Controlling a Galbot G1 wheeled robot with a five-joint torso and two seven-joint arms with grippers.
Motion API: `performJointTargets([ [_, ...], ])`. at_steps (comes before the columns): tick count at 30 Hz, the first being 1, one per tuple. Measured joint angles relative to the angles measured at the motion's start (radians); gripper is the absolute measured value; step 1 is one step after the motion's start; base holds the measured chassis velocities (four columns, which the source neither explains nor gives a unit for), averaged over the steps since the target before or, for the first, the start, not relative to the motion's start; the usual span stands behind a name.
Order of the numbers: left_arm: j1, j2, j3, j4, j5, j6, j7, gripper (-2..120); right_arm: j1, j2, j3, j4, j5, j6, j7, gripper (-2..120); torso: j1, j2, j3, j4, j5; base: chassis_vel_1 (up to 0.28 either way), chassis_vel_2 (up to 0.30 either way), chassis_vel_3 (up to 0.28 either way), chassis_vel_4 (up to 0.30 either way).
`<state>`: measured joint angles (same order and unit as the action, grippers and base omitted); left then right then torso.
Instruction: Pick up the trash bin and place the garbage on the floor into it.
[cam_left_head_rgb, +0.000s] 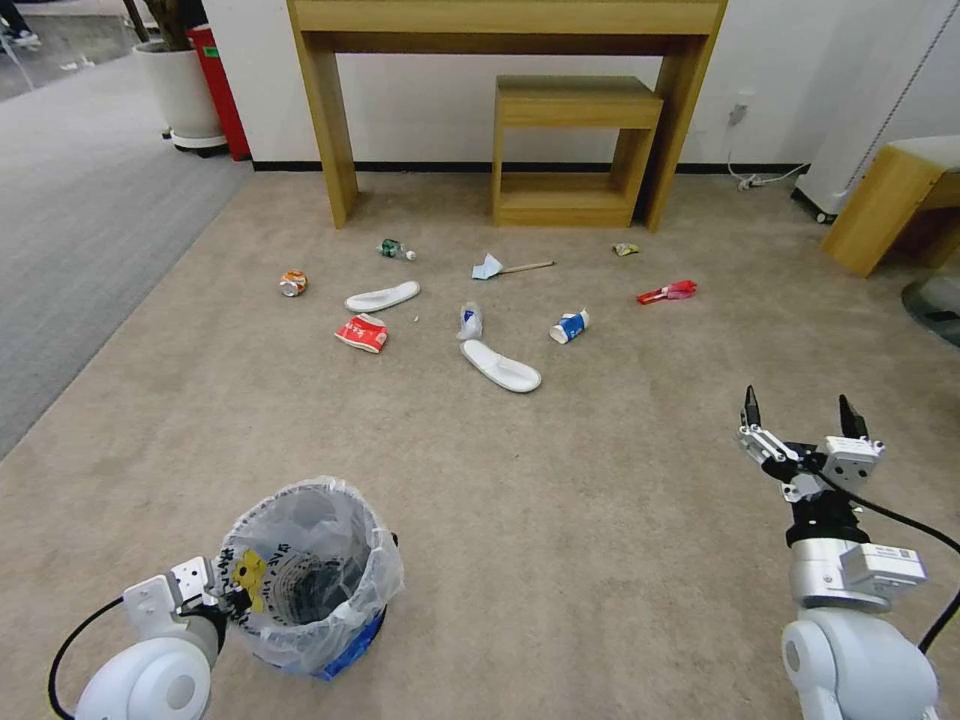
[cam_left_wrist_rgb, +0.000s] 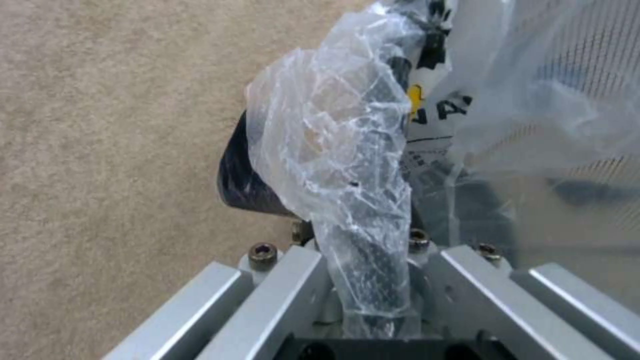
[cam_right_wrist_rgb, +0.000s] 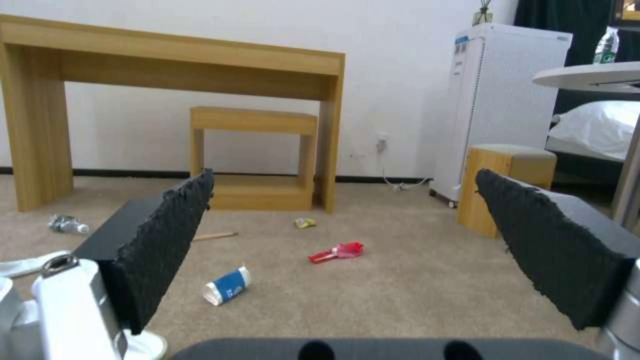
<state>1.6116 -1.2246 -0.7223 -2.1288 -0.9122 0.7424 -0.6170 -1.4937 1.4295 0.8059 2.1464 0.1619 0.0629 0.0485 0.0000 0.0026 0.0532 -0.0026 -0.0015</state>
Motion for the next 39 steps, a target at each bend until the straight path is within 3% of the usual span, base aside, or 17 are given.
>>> performJointTargets([
  [19, 0.063, 0.056, -0.070, -0.207, -0.102, -0.004, -0.046, 1, -0.002, 0.002, -0.011, 0.006, -0.003, 0.000, -0.002, 100, 0.000, 0.000, -0.001, 0.0003, 0.0014, 0.000, 0.000, 0.000, 0.000],
  [39, 0.109, 0.129, -0.127, -0.301, -0.230, -0.006, -0.110, 1, -0.003, -0.002, -0.014, -0.001, -0.009, 0.000, -0.005, 100, 0.000, 0.001, -0.001, 0.0003, 0.0014, 0.000, 0.000, 0.000, 0.000],
])
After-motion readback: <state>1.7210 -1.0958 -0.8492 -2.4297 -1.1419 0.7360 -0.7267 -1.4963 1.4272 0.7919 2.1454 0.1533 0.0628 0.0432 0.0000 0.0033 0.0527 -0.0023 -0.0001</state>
